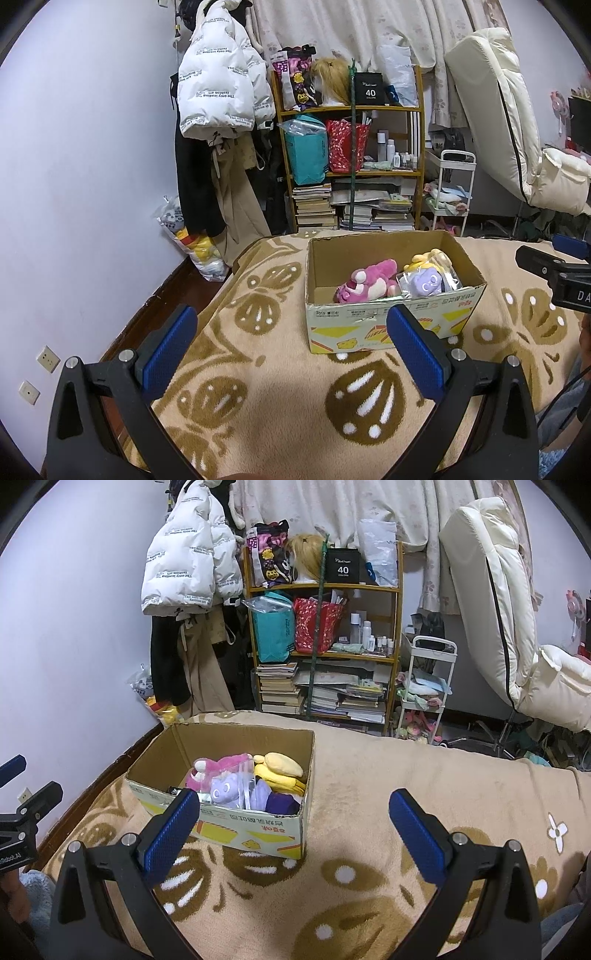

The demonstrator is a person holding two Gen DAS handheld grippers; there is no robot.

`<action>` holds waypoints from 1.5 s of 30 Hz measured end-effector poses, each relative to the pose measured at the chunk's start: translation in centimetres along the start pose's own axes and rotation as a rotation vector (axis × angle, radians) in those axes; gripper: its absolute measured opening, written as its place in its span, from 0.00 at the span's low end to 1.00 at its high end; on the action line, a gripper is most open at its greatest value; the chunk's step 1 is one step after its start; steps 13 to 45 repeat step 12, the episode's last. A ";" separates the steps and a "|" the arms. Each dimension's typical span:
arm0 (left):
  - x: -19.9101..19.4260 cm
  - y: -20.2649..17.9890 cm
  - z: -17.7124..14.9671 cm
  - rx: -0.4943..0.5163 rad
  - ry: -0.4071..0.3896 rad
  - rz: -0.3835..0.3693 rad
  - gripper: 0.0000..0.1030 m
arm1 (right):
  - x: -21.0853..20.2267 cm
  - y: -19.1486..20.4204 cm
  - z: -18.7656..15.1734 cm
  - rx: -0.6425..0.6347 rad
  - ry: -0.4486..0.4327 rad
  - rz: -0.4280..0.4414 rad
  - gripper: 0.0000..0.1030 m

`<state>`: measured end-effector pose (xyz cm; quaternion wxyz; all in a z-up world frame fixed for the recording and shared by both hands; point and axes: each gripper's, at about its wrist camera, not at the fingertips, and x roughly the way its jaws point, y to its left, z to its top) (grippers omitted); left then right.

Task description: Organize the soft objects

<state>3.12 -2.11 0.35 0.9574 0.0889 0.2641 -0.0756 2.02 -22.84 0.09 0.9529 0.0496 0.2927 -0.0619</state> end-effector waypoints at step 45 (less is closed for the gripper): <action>-0.1 -0.1 0.1 0.003 0.001 -0.001 0.98 | 0.2 0.0 -0.3 0.001 0.005 0.001 1.00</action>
